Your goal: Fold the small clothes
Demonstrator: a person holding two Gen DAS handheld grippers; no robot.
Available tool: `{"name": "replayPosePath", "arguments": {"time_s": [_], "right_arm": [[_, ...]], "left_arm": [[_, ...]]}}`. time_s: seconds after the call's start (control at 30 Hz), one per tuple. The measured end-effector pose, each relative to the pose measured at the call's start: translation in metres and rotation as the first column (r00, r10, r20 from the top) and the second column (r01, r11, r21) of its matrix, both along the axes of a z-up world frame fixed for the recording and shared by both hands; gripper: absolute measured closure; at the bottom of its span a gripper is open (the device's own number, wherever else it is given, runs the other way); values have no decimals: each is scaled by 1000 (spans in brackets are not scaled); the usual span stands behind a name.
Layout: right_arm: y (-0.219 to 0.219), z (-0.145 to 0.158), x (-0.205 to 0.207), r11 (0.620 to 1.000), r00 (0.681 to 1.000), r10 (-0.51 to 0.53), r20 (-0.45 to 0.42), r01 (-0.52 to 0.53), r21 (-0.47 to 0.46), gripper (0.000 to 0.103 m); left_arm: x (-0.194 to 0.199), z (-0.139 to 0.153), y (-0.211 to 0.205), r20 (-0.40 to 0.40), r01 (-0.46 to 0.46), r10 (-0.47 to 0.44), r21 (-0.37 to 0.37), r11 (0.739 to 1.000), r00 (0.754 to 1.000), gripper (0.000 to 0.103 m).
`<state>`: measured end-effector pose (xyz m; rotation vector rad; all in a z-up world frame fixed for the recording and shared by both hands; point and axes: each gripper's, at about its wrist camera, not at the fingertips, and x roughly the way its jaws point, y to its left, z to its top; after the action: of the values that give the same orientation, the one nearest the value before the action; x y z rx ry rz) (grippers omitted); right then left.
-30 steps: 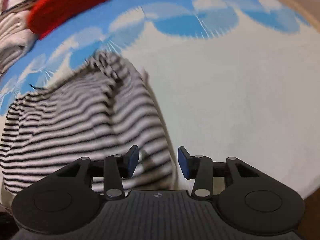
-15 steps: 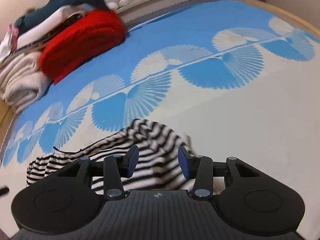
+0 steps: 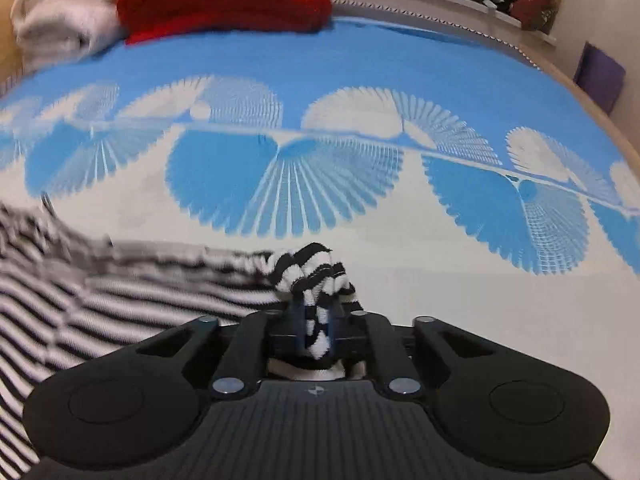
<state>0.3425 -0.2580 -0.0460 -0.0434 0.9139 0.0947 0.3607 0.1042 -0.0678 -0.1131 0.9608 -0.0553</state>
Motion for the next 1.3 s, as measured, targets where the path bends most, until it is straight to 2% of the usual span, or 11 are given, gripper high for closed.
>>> {"name": "replayPosePath", "arguments": {"time_s": [0.07, 0.2, 0.27, 0.33, 0.53, 0.7, 0.83, 1.0, 1.17, 1.23, 1.3], "right_arm": [[-14, 1, 9, 994, 996, -90, 14, 89, 62, 96], [-19, -10, 20, 985, 988, -153, 5, 153, 83, 92], [-10, -27, 25, 993, 992, -117, -55, 119, 21, 83], [-6, -38, 24, 995, 992, -94, -84, 92, -35, 72], [-30, 6, 0, 986, 989, -150, 20, 148, 75, 65], [-52, 10, -19, 985, 993, -120, -19, 121, 121, 63], [-63, -26, -24, 990, 978, -122, -167, 131, 43, 55], [-77, 7, -46, 983, 986, -152, -64, 158, 94, 56], [-73, -11, -59, 992, 978, -37, -203, 61, 112, 55], [-70, -25, -65, 998, 967, -45, -252, 56, 38, 39], [-73, -15, -70, 997, 969, -69, -236, 75, 17, 42]], "left_arm": [[3, -1, 5, 28, -49, 50, -27, 998, 998, 97], [5, -17, -11, -21, -2, 3, 90, 996, 1000, 89], [3, -18, -12, -37, 53, -50, 88, 995, 998, 64], [-1, -9, -6, -37, 40, -38, 65, 997, 999, 59], [-22, 22, 46, 2, -112, 113, -105, 988, 994, 61], [-9, -19, 68, -156, -178, 172, -25, 984, 973, 77], [-16, -16, 75, -127, -223, 222, 2, 975, 967, 77], [-39, 21, 54, 0, -57, 57, 16, 998, 998, 77], [-55, 3, 44, -70, 84, -81, 41, 996, 994, 77], [-62, -10, 43, -140, 96, -81, 99, 990, 987, 77], [-72, 2, 44, -128, 65, -45, 161, 985, 991, 77]]}}
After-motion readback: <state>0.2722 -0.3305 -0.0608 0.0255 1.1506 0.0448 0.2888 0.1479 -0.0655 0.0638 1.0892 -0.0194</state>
